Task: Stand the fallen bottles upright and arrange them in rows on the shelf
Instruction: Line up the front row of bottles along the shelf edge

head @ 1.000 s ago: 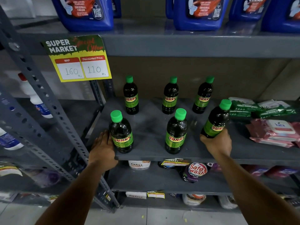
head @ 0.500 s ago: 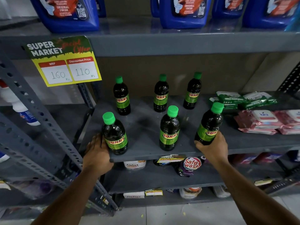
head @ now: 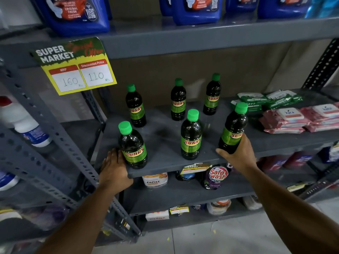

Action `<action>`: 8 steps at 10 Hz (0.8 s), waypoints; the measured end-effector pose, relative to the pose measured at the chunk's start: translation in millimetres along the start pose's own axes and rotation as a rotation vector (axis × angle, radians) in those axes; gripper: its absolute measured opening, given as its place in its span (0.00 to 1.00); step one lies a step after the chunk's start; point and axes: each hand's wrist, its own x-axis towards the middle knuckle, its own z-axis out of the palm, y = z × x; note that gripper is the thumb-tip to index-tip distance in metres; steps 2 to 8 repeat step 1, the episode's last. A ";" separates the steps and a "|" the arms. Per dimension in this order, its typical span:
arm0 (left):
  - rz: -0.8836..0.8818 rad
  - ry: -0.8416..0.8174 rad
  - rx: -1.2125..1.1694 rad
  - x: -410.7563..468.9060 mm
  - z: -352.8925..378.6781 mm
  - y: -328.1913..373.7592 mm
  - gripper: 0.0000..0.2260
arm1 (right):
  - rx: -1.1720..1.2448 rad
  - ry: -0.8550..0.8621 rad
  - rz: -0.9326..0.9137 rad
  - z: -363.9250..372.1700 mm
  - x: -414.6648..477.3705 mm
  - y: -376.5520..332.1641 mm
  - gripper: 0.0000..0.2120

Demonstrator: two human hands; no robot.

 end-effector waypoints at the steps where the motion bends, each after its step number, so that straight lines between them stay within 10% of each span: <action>1: 0.007 0.007 -0.024 -5.1 -10.9 4.2 0.59 | -0.097 -0.001 -0.140 -11.6 -11.8 -4.2 0.55; 8: 0.007 0.007 -0.024 -5.1 -10.9 4.2 0.59 | -0.097 -0.001 -0.140 -11.6 -11.8 -4.2 0.55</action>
